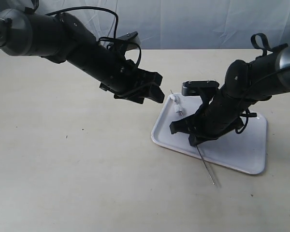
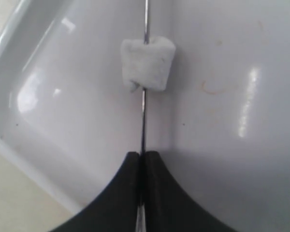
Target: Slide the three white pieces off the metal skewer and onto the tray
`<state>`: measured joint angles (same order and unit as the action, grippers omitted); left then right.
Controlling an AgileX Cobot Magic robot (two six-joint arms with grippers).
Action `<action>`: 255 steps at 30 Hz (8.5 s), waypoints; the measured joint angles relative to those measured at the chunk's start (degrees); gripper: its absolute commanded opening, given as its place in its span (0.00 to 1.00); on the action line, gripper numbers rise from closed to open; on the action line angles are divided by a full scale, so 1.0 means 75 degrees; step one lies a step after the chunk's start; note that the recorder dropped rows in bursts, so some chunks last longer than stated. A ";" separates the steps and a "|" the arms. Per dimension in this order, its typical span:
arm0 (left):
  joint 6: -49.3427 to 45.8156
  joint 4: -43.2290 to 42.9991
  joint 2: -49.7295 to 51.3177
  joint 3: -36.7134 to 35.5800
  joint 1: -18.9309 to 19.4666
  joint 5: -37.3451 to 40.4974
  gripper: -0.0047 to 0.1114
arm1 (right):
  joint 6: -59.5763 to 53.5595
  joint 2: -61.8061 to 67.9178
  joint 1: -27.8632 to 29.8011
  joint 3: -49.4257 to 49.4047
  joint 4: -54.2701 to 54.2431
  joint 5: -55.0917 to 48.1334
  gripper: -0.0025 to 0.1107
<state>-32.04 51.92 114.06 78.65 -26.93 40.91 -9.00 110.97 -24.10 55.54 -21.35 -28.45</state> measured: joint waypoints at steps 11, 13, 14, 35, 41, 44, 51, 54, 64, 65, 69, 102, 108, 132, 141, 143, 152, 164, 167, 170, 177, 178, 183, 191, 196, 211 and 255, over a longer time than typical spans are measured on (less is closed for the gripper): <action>-0.0047 -0.0144 -0.0018 0.0110 0.0056 0.0021 0.55 | -0.0330 -0.0293 0.0000 -0.0068 0.0050 -0.0264 0.02; -0.0047 -0.0102 -0.0139 0.0117 0.0132 0.0035 0.55 | -0.0418 -0.0590 0.0000 -0.0138 0.0115 -0.0475 0.02; -0.0047 -0.0038 -0.0223 0.0117 0.0183 0.0074 0.55 | -0.0433 -0.0747 0.0000 -0.0138 0.0124 -0.0510 0.02; -0.1754 0.4817 -0.0373 0.0180 0.0201 0.1207 0.55 | -0.0347 -0.5005 0.1161 -0.1250 0.0649 -0.1876 0.02; -0.2171 0.5520 0.0096 0.0180 -0.0428 0.1160 0.55 | -0.0584 -0.5706 0.1199 -0.1819 0.0284 -0.2084 0.02; -0.2357 0.5718 0.0261 0.0180 -0.0589 0.0999 0.55 | -0.0610 -0.6012 0.1199 -0.2123 0.0248 -0.2021 0.02; -0.2555 0.6250 0.0272 0.0180 -0.0601 0.0809 0.55 | -0.0682 -0.6272 0.1199 -0.2773 0.0085 -0.1612 0.02; -0.2586 0.6279 0.0338 0.0180 -0.0601 0.0791 0.55 | -0.0715 -0.6272 0.1199 -0.2874 -0.0009 -0.1566 0.02; -0.2745 0.6282 0.0760 0.0180 -0.1117 0.0625 0.54 | -0.0803 -0.6272 0.1199 -0.2881 -0.0118 -0.1422 0.02; -0.2759 0.6282 0.0760 0.0180 -0.1133 0.0596 0.54 | -0.0803 -0.6272 0.1199 -0.2881 -0.0118 -0.1415 0.02; -0.2759 0.6282 0.0760 0.0281 -0.1133 0.0558 0.54 | -0.0803 -0.6272 0.1199 -0.2881 -0.0089 -0.1397 0.02; -0.2338 0.6295 0.0760 0.0871 -0.1422 0.0020 0.35 | -0.0865 -0.6285 0.1199 -0.3278 0.0380 -0.0891 0.02; -0.2186 0.6295 0.0760 0.0868 -0.1422 -0.0008 0.40 | -0.0865 -0.6285 0.1199 -0.3292 0.0380 -0.0891 0.02; -0.2393 0.5665 0.0760 0.0868 -0.1196 -0.0033 0.52 | -0.1057 -0.6382 0.1199 -0.3292 -0.0107 -0.0926 0.02; -0.2665 0.5820 0.0760 0.0868 -0.1225 0.0153 0.51 | -0.1072 -0.6700 0.1199 -0.3292 -0.0297 -0.0942 0.02; -0.2769 0.5958 0.0760 0.0868 -0.1225 0.0239 0.50 | -0.1072 -0.6712 0.1199 -0.3292 -0.0360 -0.0942 0.02; -0.3046 0.6193 0.0760 0.0871 -0.1225 0.0500 0.48 | -0.1172 -0.6712 0.1199 -0.3292 -0.0564 -0.0974 0.02; -0.3184 0.6274 0.0760 0.0884 -0.1242 0.0874 0.48 | -0.1172 -0.6712 0.1199 -0.3292 -0.0580 -0.0958 0.02; -0.3184 0.6274 0.0760 0.0884 -0.1242 0.0962 0.48 | -0.1185 -0.6712 0.1199 -0.3292 -0.0548 -0.0958 0.02; -0.3184 0.6274 0.0760 0.0884 -0.1242 0.1015 0.48 | -0.1185 -0.6712 0.1199 -0.3292 -0.0529 -0.0958 0.02; -0.3199 0.6274 0.0760 0.0884 -0.1242 0.1078 0.48 | -0.1185 -0.6712 0.1199 -0.3292 -0.0483 -0.0994 0.02; -0.3199 0.6274 0.0760 0.0884 -0.1242 0.1078 0.47 | -0.1185 -0.6712 0.1199 -0.3292 -0.0469 -0.1005 0.02; -0.3210 0.6274 0.0760 0.0884 -0.1242 0.1078 0.36 | -0.1185 -0.6712 0.1199 -0.3292 -0.0423 -0.1053 0.02; -0.3210 0.6274 0.0760 0.0884 -0.1242 0.1048 0.26 | -0.1185 -0.6712 0.1199 -0.3292 -0.0423 -0.1099 0.02; -0.3210 0.6274 0.0760 0.0884 -0.1242 0.1001 0.25 | -0.1185 -0.6712 0.1199 -0.3292 -0.0423 -0.1117 0.02; -0.3279 0.6274 0.0760 0.0884 -0.1242 0.0884 0.04 | -0.1185 -0.6712 0.1199 -0.3292 -0.0418 -0.1277 0.02; -0.3415 0.5589 0.0822 0.1540 -0.1206 0.0866 0.04 | -0.1399 -0.6775 0.0773 -0.3964 -0.1172 -0.0253 0.02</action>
<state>-57.65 93.84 120.22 90.19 -35.97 47.40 -19.50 60.15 -18.30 25.80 -30.14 -30.35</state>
